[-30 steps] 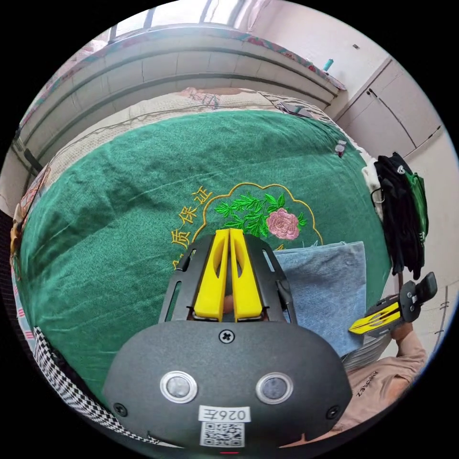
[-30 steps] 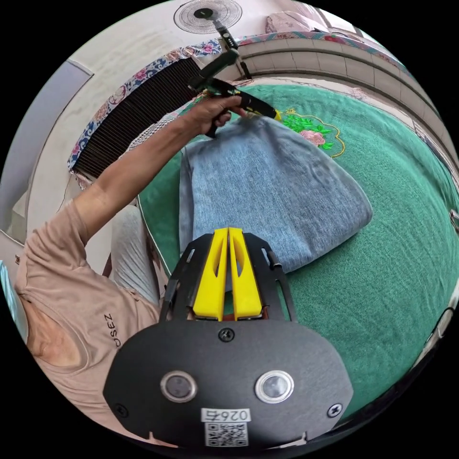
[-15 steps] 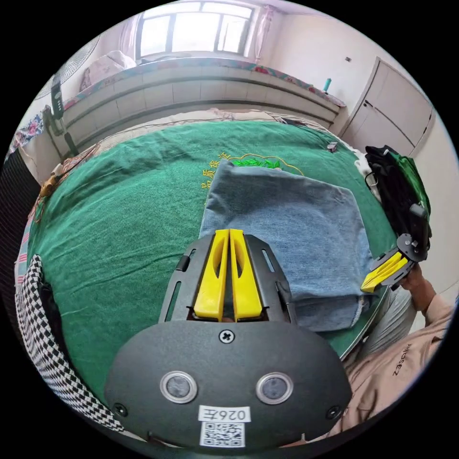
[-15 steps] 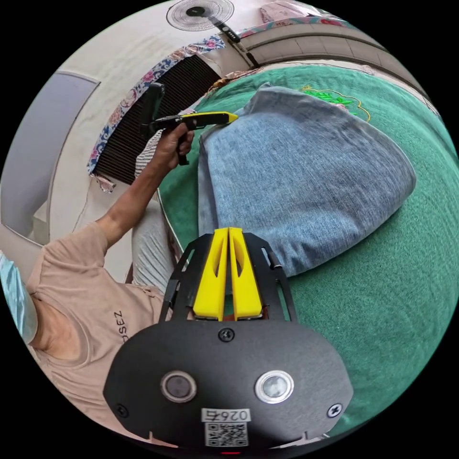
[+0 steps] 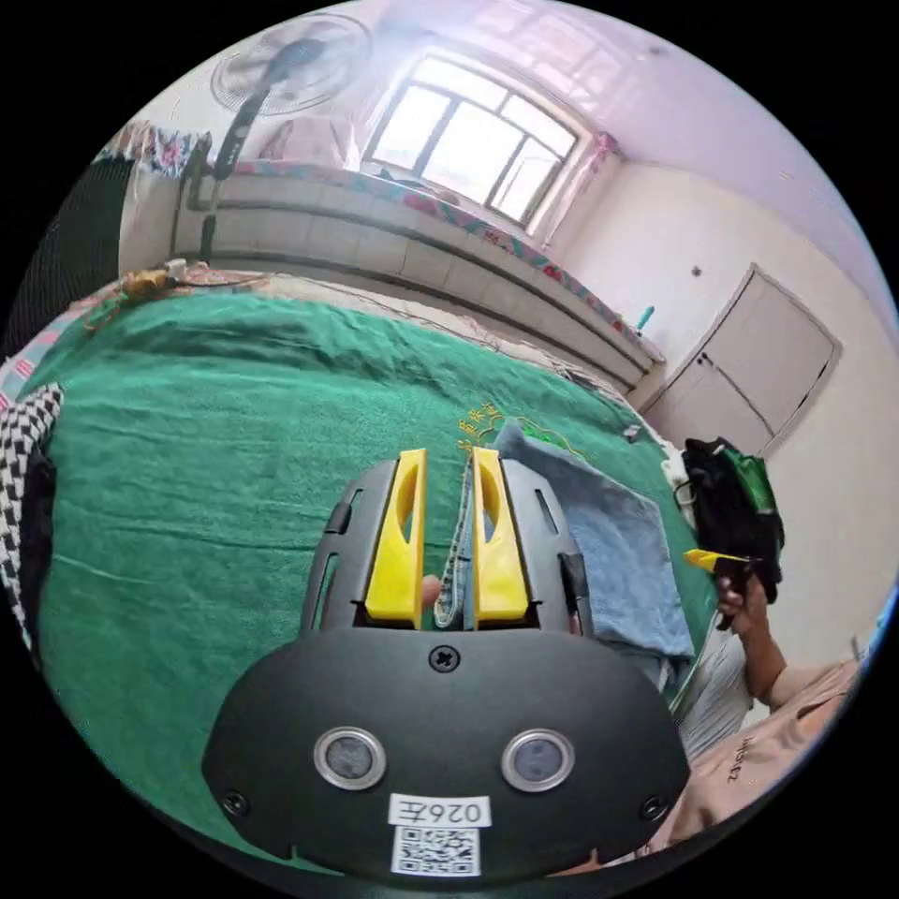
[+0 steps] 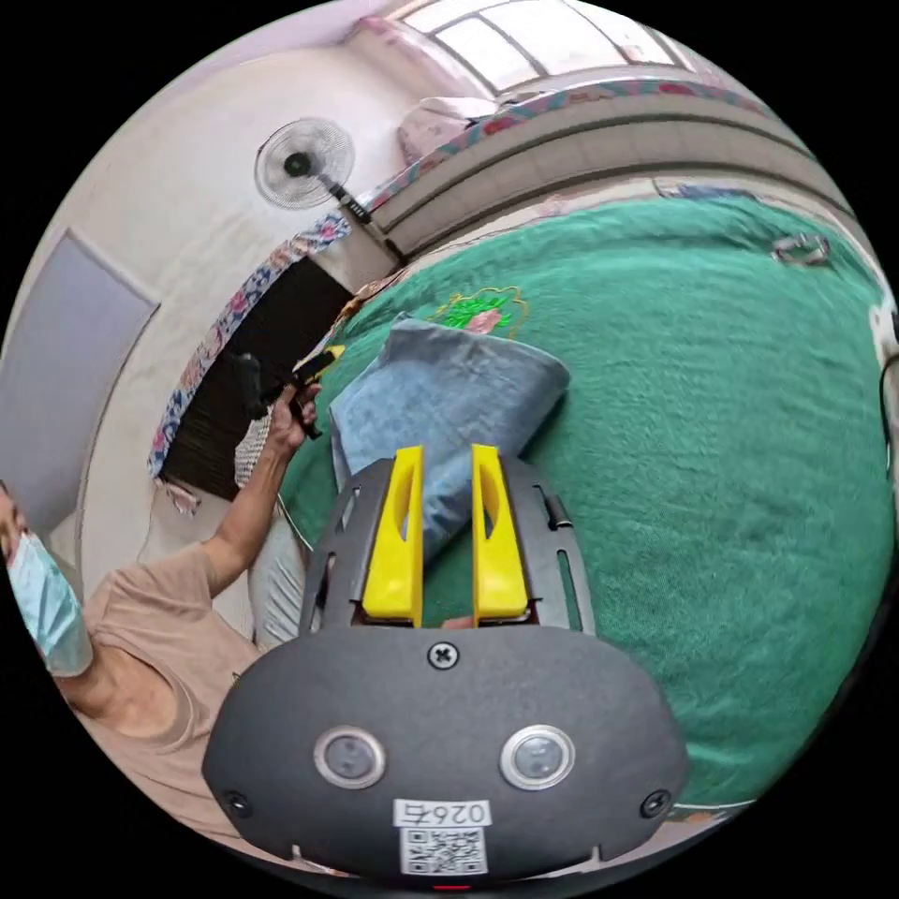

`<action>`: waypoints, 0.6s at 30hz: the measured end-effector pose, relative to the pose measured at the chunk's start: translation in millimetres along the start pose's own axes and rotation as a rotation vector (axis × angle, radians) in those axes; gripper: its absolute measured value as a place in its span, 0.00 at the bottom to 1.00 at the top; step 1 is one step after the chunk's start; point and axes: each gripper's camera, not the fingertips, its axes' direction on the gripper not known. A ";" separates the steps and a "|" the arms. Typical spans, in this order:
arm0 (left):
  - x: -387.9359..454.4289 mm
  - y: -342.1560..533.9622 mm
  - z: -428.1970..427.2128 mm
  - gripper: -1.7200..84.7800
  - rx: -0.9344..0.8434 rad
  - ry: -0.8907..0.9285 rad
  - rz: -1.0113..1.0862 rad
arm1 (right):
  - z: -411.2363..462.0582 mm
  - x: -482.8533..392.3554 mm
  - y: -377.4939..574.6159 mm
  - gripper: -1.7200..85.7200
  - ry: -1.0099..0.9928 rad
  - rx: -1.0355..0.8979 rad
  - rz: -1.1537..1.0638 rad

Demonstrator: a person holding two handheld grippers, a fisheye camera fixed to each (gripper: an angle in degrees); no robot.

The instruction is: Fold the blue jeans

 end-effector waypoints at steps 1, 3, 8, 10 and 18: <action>-20.8 -1.8 6.2 0.15 -0.025 0.146 -0.078 | 2.1 19.4 4.8 0.11 -0.039 0.003 0.067; -34.3 -3.0 15.7 0.16 -0.056 0.202 -0.120 | 12.0 43.2 11.7 0.11 -0.087 -0.028 0.131; -17.6 -15.4 50.0 0.22 -0.257 0.070 0.022 | 39.2 88.0 30.7 0.11 -0.215 -0.051 0.217; -10.7 -17.6 56.4 0.24 -0.279 0.030 0.070 | 45.1 95.6 34.3 0.11 -0.250 -0.038 0.214; -21.4 -25.9 83.0 0.17 -0.359 0.081 0.085 | 74.7 106.7 41.3 0.11 -0.266 0.001 0.168</action>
